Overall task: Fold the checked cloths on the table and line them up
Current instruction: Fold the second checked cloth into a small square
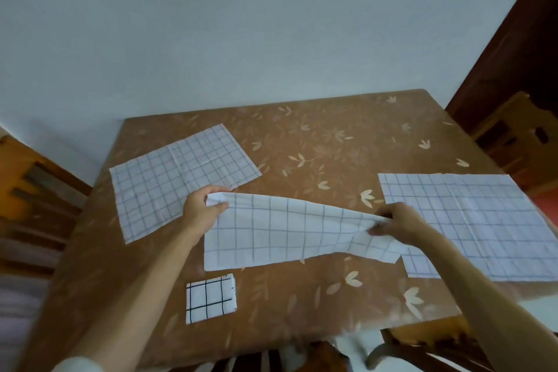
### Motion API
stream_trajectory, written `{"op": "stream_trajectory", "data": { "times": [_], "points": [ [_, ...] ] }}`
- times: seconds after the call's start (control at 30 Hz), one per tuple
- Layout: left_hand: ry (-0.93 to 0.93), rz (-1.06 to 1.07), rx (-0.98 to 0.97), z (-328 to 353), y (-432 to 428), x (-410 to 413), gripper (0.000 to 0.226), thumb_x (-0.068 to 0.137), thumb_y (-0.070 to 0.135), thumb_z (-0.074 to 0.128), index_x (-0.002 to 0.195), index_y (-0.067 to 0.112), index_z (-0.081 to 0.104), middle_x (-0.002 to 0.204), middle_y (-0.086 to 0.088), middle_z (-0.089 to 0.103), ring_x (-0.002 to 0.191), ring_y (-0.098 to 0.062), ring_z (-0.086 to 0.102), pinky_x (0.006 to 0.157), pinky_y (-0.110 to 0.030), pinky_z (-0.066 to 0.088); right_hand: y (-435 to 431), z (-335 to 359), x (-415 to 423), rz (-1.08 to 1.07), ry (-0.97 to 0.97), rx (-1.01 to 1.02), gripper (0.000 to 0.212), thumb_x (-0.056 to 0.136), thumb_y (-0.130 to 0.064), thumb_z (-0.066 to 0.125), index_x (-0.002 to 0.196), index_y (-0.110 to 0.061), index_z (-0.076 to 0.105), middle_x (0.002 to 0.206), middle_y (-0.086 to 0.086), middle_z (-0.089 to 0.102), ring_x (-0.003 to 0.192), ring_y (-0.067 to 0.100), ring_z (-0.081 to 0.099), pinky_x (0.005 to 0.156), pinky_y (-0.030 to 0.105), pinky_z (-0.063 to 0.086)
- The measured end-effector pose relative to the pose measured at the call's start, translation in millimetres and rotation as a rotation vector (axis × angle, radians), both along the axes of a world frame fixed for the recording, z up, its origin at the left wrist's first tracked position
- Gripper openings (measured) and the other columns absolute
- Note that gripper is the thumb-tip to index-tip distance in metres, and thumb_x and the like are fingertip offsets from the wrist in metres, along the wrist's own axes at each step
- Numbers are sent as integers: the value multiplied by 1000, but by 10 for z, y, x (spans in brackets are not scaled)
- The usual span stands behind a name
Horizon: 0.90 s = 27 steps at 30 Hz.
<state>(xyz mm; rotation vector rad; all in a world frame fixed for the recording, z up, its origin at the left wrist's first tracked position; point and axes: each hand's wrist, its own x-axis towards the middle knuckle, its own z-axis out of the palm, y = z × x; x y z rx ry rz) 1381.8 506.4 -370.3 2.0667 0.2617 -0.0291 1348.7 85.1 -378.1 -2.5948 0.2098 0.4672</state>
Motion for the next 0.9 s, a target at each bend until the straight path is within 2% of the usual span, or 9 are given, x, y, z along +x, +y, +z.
{"op": "stream_trajectory", "data": {
  "times": [0.13,0.23,0.37,0.5,0.57,0.67,0.73,0.8,0.9],
  "points": [
    [0,82,-2,-37,-61,127,27,85,5,75,108,18,70,107,1,67,96,-16,62,82,-34,54,-105,-103,358,41,120,-92,32,66,-33,87,80,-12,67,78,1,64,68,13,56,57,25,40],
    [-5,58,9,-15,-216,226,23,87,10,75,108,17,70,104,3,69,91,-8,65,79,-31,54,-57,-182,532,252,242,-199,53,61,-42,89,107,-25,68,107,-9,66,96,12,62,83,27,51],
    [-28,-72,71,61,-578,426,5,89,24,74,92,21,72,87,1,72,76,-19,67,72,-40,55,323,-137,793,338,86,125,56,69,-47,83,118,-32,60,111,-16,63,105,10,61,92,29,49],
    [-16,-254,146,147,-945,552,8,91,21,71,94,29,74,95,14,73,93,-4,66,84,-32,52,770,159,948,430,124,417,26,87,-59,61,82,-35,69,75,-13,65,74,3,61,77,28,48],
    [-59,-281,133,201,-1089,569,15,92,13,70,95,25,78,102,13,73,101,-3,65,90,-25,51,891,236,1020,393,222,678,45,98,-52,45,65,-33,69,63,-14,63,63,0,60,72,24,48],
    [-191,-275,195,290,-1215,555,18,90,8,70,95,23,79,121,7,60,114,-1,54,88,-2,39,924,169,1226,291,240,832,32,103,-34,46,107,-15,71,80,-2,72,79,16,69,78,34,58],
    [-191,-285,155,345,-1241,548,21,90,8,71,93,26,80,127,7,54,123,-3,50,95,-10,42,929,125,1311,354,178,813,29,95,-17,62,124,-19,58,98,-6,69,94,19,68,87,37,57],
    [-130,-312,69,401,-1229,540,31,90,2,69,89,32,79,128,11,57,126,-3,50,103,-27,46,954,150,1330,454,140,804,42,91,-5,62,120,-31,47,112,-13,57,110,16,60,88,20,52],
    [-61,-363,-122,513,-1216,499,47,87,-17,56,82,24,80,130,13,65,131,-4,51,111,-36,42,1072,184,1355,603,167,875,59,87,0,67,135,-23,42,120,-13,57,114,13,57,87,17,50]
  ]
}}
